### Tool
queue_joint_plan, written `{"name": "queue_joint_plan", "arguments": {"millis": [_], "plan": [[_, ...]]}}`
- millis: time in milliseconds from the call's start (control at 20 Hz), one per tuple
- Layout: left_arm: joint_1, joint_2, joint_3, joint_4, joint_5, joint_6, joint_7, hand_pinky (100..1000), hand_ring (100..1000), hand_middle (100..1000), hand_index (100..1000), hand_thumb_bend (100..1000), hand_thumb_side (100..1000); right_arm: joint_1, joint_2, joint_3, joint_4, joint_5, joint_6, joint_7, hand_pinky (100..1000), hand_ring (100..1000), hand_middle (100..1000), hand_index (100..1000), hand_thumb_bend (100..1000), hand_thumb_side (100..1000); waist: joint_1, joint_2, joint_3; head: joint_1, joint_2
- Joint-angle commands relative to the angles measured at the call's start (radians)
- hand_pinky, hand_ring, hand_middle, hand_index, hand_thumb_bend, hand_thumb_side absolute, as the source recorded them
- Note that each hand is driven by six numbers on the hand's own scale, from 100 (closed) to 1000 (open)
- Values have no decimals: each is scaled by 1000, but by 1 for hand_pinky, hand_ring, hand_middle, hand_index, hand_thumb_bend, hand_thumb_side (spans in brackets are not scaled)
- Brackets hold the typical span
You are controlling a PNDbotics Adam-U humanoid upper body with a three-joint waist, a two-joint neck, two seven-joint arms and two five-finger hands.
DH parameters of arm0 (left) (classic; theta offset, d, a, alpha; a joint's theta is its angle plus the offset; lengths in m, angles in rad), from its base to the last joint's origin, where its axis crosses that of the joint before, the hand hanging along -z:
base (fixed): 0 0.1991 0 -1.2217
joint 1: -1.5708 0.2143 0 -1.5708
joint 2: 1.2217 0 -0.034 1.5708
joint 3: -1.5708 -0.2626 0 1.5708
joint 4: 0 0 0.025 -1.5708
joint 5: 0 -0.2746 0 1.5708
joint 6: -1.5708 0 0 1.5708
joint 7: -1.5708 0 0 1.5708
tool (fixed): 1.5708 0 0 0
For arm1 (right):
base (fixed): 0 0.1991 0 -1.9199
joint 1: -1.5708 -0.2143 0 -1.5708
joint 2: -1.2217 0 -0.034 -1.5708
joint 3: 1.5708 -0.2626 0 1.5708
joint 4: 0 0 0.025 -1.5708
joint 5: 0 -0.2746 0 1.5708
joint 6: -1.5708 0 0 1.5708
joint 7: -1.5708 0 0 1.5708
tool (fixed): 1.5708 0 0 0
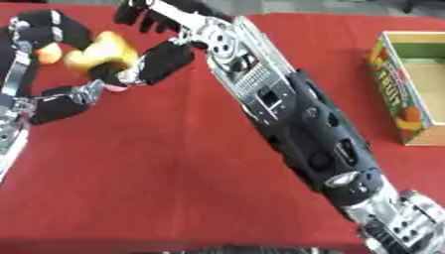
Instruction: Pick up the objects with one hand, pass them to the other hand, and then place them into the box on the other side of the table.
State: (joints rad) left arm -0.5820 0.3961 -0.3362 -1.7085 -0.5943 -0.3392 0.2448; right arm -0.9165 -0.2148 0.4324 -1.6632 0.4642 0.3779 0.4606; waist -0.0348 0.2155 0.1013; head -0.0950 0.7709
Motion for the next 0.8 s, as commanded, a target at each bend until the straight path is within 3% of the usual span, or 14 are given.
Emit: {"name": "queue_joint_plan", "arguments": {"millis": [50,450,650,800], "plan": [[-25,11,-7,-48,21,-12,-3,657,602,494,452,184,100,-23,-6,2,1,-6,-2,9,808,789,768,801,568,275,-5,-11,1,-1,-1],[-20,18,-8,-70,30,-14,-8,658,602,494,453,184,100,-25,-12,2,7,-20,1,18,799,778,747,780,542,192,-5,-13,0,1,-1],[-17,16,-5,-67,21,-9,-9,657,602,494,453,184,100,-22,-12,-1,1,-45,13,12,787,764,673,710,497,100,-5,-13,-1,2,-1],[-16,14,-4,-64,19,-7,-6,657,603,493,454,182,100,-20,-13,-1,-5,-74,19,11,778,750,619,663,456,100,-5,-12,-2,2,-1]]}}
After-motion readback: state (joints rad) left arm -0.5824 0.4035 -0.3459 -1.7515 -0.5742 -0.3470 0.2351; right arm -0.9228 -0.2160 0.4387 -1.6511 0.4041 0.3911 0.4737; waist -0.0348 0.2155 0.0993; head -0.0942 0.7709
